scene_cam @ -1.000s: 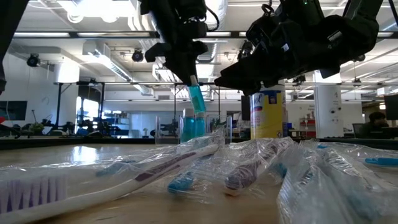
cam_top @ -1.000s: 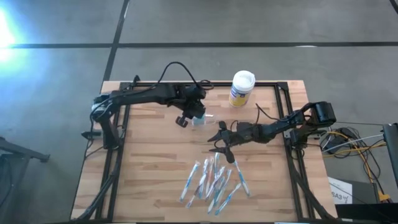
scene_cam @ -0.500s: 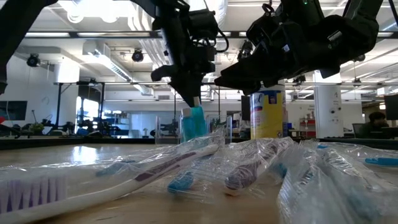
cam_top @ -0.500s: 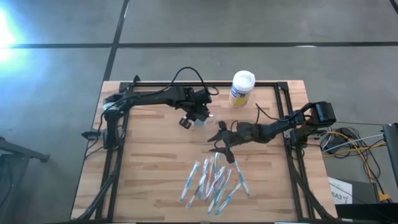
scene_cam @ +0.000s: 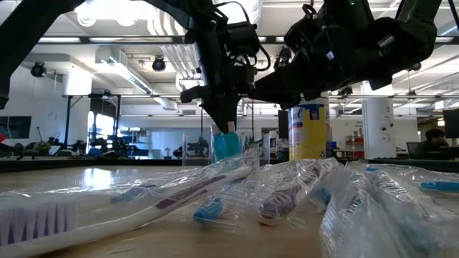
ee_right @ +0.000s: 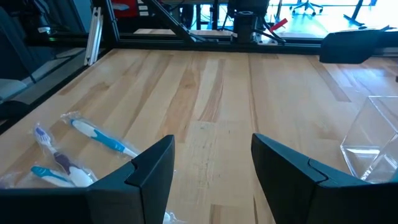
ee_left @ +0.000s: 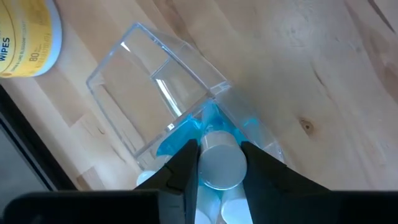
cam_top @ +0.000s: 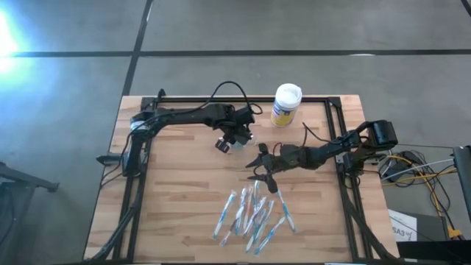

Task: Pick & Place toothbrushing station
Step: Put the blue mouthwash into the transparent organizer, then put the blue toothbrush into the transparent organizer

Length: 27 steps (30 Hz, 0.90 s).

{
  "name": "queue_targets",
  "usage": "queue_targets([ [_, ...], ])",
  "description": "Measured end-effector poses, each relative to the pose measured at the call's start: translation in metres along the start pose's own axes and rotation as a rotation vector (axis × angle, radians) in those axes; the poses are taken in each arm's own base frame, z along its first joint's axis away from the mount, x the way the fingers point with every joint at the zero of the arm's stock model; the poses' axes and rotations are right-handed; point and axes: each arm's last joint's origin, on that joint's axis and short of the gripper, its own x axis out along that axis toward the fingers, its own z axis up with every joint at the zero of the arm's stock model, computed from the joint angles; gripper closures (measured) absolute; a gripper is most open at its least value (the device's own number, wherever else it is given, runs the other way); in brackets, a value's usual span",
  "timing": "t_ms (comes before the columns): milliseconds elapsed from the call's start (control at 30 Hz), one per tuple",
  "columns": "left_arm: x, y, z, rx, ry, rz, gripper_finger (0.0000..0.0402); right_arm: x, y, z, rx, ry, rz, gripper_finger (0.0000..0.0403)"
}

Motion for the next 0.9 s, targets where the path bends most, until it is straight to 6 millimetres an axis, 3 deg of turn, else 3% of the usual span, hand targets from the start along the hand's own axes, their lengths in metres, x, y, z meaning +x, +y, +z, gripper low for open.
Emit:
queue_targets([
  [233,-0.001,0.001,0.0,-0.014,0.004,0.021,0.0259,0.0,0.0,0.0,0.001,0.0,0.0,0.0194],
  [533,-0.013,0.009,0.004,-0.04,0.003,0.069,0.0251,0.0,0.0,0.0,0.002,0.0,0.0,0.0193],
  [900,-0.065,0.013,0.004,-0.19,0.055,-0.015,0.0251,0.0,0.0,0.0,0.004,0.001,0.0,0.0194],
])
